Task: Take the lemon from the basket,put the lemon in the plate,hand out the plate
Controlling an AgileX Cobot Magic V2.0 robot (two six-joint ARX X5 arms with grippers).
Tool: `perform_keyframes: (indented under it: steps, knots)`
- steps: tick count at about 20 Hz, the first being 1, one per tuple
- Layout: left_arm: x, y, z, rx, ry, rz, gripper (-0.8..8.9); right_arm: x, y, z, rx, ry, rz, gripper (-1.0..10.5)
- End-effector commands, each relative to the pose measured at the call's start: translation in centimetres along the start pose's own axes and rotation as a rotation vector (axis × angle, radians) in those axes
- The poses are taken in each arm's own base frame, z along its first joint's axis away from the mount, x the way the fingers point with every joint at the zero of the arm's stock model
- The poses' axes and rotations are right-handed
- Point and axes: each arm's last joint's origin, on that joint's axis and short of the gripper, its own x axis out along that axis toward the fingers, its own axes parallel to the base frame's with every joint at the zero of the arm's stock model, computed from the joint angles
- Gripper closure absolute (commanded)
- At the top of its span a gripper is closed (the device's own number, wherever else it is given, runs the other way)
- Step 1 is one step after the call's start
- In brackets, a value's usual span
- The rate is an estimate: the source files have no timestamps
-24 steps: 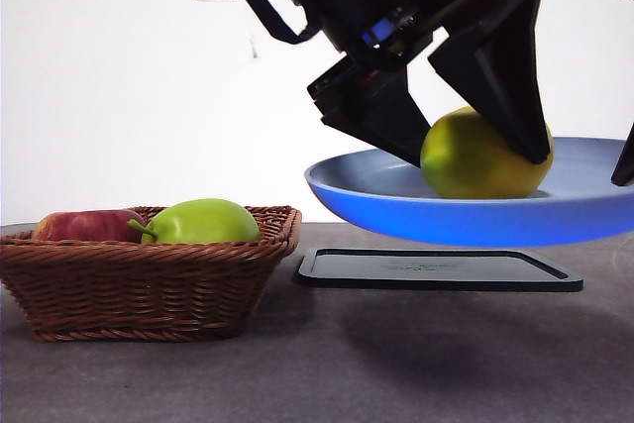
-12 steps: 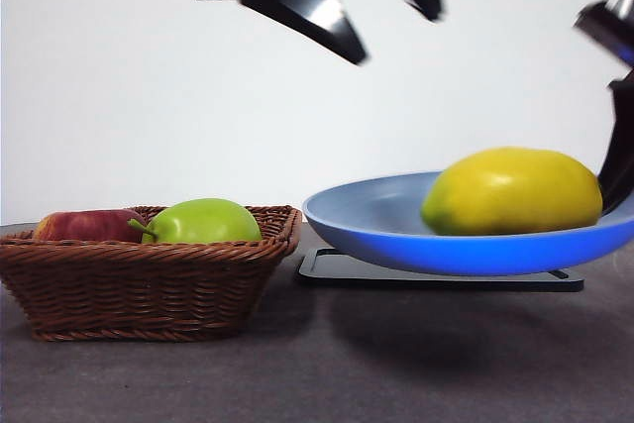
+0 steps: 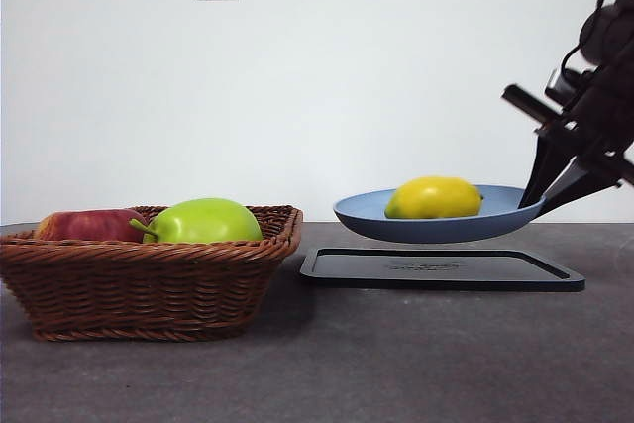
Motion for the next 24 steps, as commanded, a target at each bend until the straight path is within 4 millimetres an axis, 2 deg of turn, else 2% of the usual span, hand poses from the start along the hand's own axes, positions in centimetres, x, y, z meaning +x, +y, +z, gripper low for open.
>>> perform_keyframes:
  steps: [1, 5, 9, 13, 16, 20, 22, 24]
  knots:
    - [-0.4, -0.2, 0.4, 0.017, -0.019, 0.012, 4.52, 1.5, -0.5, 1.9, 0.036, 0.002, 0.01, 9.4]
    - [-0.5, -0.2, 0.3, 0.014, -0.015, 0.012, 4.52, 3.7, -1.7, 3.0, 0.06, 0.023, -0.014, 9.4]
    - [-0.5, -0.2, 0.3, 0.013, -0.016, 0.012, 4.52, 4.4, -2.4, 3.0, 0.051, 0.015, -0.106, 9.3]
    - [-0.5, -0.2, 0.3, 0.013, -0.017, 0.012, 4.52, 4.4, -2.4, 3.0, 0.047, 0.013, -0.102, 6.9]
    - [-0.5, -0.2, 0.4, 0.014, -0.019, 0.012, 4.52, 3.9, -2.1, 3.0, 0.027, 0.011, -0.094, 6.9]
    - [-0.5, -0.1, 0.6, 0.017, -0.04, 0.032, 4.52, 0.8, -0.1, 2.7, -0.057, -0.017, -0.093, 6.9]
    - [-0.5, 0.1, 0.8, 0.024, -0.059, 0.068, 4.53, -1.6, 1.3, 2.3, -0.115, -0.037, -0.095, 6.9]
    - [-0.5, 0.4, 1.0, 0.043, -0.081, 0.104, 4.77, -4.4, 2.8, 1.4, -0.169, -0.064, -0.144, 7.5]
